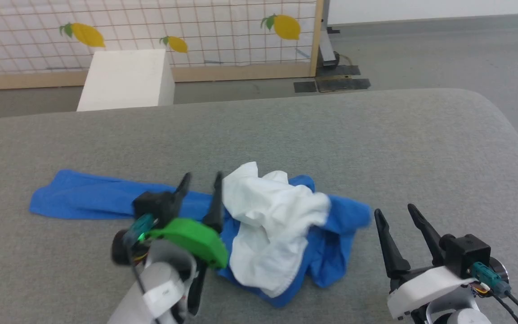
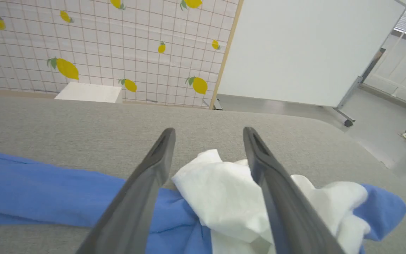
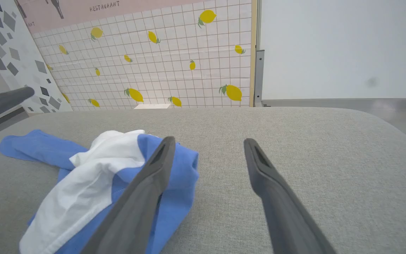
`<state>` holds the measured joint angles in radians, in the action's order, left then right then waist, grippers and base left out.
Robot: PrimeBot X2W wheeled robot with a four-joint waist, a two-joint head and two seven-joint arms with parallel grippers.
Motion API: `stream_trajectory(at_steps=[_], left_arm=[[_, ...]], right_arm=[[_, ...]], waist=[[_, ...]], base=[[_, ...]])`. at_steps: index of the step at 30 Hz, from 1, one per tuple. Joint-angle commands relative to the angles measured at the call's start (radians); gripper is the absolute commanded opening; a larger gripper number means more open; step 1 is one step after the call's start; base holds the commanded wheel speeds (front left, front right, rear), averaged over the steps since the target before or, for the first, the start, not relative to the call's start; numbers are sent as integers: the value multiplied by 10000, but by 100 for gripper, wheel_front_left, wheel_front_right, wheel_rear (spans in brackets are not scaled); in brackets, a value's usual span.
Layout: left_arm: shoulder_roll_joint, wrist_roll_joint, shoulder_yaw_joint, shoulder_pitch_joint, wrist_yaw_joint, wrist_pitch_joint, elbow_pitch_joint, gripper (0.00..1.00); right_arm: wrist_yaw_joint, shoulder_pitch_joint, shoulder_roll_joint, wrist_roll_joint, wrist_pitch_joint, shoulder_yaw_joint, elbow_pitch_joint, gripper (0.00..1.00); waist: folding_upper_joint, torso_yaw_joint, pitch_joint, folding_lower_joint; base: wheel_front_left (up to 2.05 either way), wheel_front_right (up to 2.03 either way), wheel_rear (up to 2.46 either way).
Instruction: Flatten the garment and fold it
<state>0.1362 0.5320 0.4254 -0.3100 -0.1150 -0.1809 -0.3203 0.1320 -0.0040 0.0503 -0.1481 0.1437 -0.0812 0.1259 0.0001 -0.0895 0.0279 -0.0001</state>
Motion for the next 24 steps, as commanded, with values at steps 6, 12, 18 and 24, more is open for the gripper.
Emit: stream_trajectory(at_steps=[6,12,18,24], left_arm=[[348,-316,-1115,1338,-518,-783,861,100],[46,-1165,-2367,2299,-281,-804,2162,100],[-399,-1684,-3084,2569,217,-806,2451,100],[-693,-1933,-3480,2501,581,-807,2336,100]], right_arm=[[-13,-354,-1,-117,-447,7,44,100],[-13,-608,-1,-51,-2129,901,700,100],[-13,-1114,-1,-329,-3876,1052,1421,100],[-13,-1541,-1,-988,-5280,683,1962,43]], waist=[[-1,623,170,1],[-1,1059,416,1],[-1,1437,701,1],[-1,1561,907,1]], base=[[0,0,0],[0,0,0],[0,0,0],[0,0,0]])
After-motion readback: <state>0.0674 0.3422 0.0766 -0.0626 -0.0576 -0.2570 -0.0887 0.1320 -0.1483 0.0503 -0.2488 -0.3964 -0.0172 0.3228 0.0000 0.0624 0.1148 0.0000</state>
